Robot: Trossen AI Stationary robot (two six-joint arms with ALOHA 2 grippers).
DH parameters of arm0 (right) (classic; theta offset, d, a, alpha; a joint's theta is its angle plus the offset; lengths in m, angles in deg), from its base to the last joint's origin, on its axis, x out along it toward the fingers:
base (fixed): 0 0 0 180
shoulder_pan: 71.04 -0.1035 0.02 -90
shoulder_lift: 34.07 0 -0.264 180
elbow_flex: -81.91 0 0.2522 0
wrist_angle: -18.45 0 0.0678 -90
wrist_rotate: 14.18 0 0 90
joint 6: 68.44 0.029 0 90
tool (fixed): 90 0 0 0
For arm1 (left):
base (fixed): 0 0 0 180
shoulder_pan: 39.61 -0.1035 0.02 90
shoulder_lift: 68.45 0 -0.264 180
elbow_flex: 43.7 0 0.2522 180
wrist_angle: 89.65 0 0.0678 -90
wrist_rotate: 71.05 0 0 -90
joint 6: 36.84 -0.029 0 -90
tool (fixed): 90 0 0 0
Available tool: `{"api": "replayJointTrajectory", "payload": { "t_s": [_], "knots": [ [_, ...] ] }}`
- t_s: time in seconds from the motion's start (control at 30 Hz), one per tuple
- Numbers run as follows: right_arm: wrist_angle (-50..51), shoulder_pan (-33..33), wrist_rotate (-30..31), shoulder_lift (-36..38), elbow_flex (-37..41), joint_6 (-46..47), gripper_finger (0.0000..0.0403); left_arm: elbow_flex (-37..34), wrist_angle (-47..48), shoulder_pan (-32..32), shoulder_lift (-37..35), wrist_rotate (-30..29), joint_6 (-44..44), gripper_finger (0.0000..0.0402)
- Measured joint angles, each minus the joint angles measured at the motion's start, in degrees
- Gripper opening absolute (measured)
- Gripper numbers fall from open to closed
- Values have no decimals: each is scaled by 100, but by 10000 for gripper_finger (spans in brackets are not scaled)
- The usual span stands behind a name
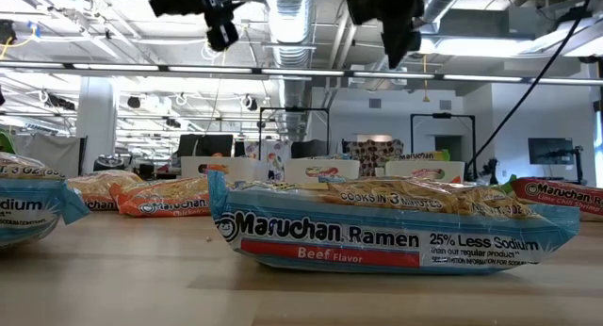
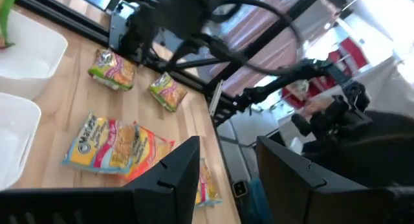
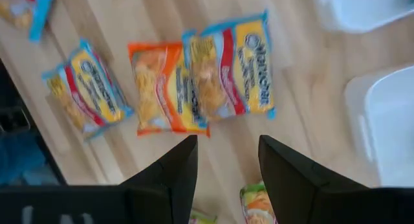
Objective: Sort Maruchan noodles
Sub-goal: Put the blue noodle pack into the center white bin
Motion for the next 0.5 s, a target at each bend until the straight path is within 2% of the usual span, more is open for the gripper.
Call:
{"api": "replayJointTrajectory", "payload": {
  "t_s": [0.17, 0.5],
  "knots": [
    [-60, 114, -511, 2, 687, -375, 188, 0, 297, 286, -374, -579, -95, 137],
    [-412, 83, -1943, 4, 2191, -786, 189, -2, 293, 933, -856, -1883, 440, 137]
  ]
}}
